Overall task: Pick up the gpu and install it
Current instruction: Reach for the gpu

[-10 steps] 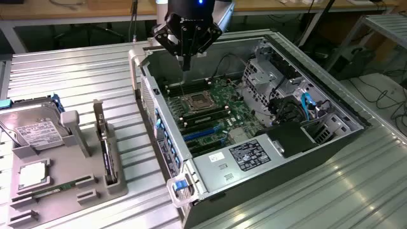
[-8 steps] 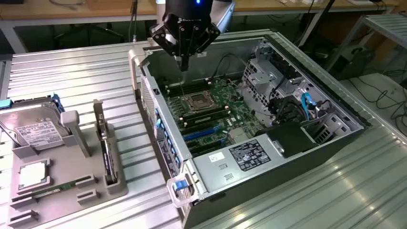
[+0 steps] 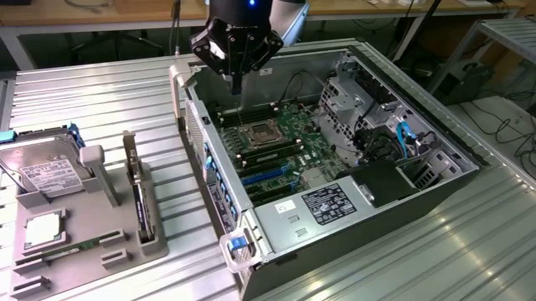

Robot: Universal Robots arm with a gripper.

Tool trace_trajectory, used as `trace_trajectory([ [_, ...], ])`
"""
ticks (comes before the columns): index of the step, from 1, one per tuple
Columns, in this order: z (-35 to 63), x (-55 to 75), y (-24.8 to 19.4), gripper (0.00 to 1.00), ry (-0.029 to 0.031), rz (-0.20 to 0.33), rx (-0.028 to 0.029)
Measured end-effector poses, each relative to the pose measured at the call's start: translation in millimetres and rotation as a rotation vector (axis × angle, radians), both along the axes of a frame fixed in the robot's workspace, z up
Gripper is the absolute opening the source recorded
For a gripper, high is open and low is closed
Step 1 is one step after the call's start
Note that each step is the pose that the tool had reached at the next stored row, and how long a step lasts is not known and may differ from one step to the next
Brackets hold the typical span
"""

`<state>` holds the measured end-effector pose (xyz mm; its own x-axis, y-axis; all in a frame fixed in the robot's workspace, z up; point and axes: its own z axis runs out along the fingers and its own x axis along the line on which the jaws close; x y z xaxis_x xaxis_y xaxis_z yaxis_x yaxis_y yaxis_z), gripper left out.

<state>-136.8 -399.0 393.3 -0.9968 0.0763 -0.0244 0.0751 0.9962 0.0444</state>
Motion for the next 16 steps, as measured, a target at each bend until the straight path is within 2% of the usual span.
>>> trace_trajectory([
  [16,-0.1,-18.6,0.0,0.11,0.0,0.0,0.0],
])
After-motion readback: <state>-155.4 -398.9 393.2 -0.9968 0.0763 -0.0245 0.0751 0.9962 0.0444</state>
